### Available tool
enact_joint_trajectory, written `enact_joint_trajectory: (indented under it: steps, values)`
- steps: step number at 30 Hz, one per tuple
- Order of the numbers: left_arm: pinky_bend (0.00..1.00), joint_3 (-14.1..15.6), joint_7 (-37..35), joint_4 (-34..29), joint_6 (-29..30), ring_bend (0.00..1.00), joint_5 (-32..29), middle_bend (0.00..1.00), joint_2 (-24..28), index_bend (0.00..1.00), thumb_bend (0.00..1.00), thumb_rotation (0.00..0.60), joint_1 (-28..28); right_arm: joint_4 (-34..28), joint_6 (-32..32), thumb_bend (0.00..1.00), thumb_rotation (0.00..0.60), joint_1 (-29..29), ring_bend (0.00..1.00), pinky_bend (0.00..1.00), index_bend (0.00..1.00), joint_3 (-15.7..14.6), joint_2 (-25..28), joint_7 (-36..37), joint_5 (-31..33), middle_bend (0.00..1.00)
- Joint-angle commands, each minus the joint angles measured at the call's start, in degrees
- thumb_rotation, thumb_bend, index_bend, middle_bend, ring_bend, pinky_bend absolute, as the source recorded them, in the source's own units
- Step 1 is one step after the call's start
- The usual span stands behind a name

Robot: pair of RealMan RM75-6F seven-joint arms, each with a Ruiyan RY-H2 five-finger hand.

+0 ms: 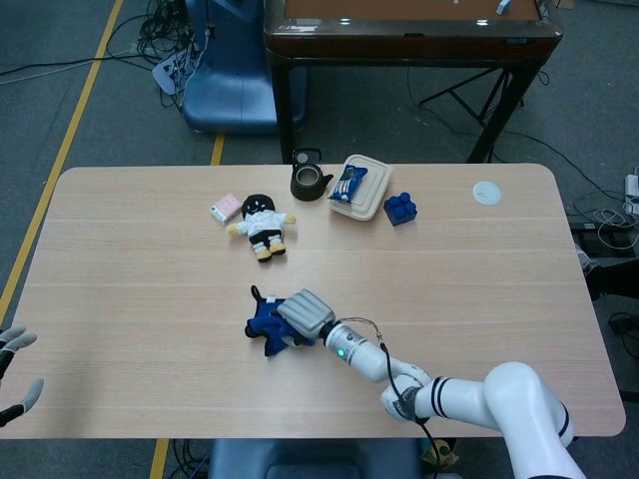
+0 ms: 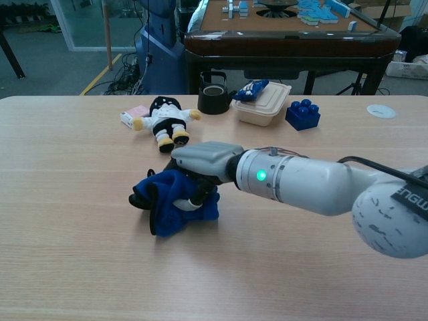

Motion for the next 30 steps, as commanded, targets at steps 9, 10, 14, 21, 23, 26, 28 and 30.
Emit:
enact_joint_trajectory:
  steps: [9,10,14,21,23,26,28,30]
  values:
    - [0.12,0.11,0.94,-0.91,-0.22,0.12,0.65,0.18,0.10,0.26,0.27,0.600,-0.29,0.10,-0.60,0.81,0.600,-2.79,0.62,0.81,0.71,-2.27,4.06,-1.15,-0.01,0.67]
    - [0.12,0.12,1.03,-1.01,-0.21,0.12,0.66,0.18,0.13,0.26,0.27,0.600,-0.27,0.90,-0.72,0.81,0.600,-2.84,0.62,0.81,0.71,-2.15,4.03,-1.48,0.32,0.67]
    - [0.12,0.22,1.25,-1.16,-0.33,0.12,0.78,0.18,0.10,0.26,0.27,0.600,-0.30,5.13,-1.46,0.81,0.600,-2.97,0.62,0.81,0.71,-1.22,3.48,-2.67,2.35,0.67]
    - [0.12,0.16,1.55,-1.36,-0.33,0.11,0.84,0.18,0.14,0.26,0.27,0.600,-0.36,12.25,-1.98,0.81,0.600,-2.70,0.62,0.81,0.71,1.27,1.55,-3.43,5.23,0.67]
    - [0.12,0.13,1.64,-1.43,-0.39,0.11,0.82,0.18,0.17,0.26,0.27,0.600,-0.41,12.29,-1.79,0.81,0.600,-2.58,0.62,0.81,0.71,1.75,1.39,-3.06,5.13,0.67]
    - [0.12,0.15,1.77,-1.44,-0.60,0.11,0.82,0.18,0.12,0.26,0.27,0.600,-0.52,10.97,-1.72,0.81,0.600,-2.36,0.62,0.81,0.71,2.08,1.27,-2.14,4.40,0.67]
    - [0.12,0.16,1.86,-1.45,-0.68,0.11,0.85,0.18,0.05,0.26,0.27,0.600,-0.58,9.60,-2.00,0.81,0.600,-2.08,0.62,0.81,0.71,2.03,1.19,-1.53,3.68,0.67]
    - [0.12,0.17,1.89,-1.40,-0.70,0.11,0.83,0.18,0.03,0.26,0.27,0.600,-0.58,8.40,-2.06,0.81,0.600,-1.82,0.62,0.81,0.71,1.92,1.02,-1.12,2.89,0.67]
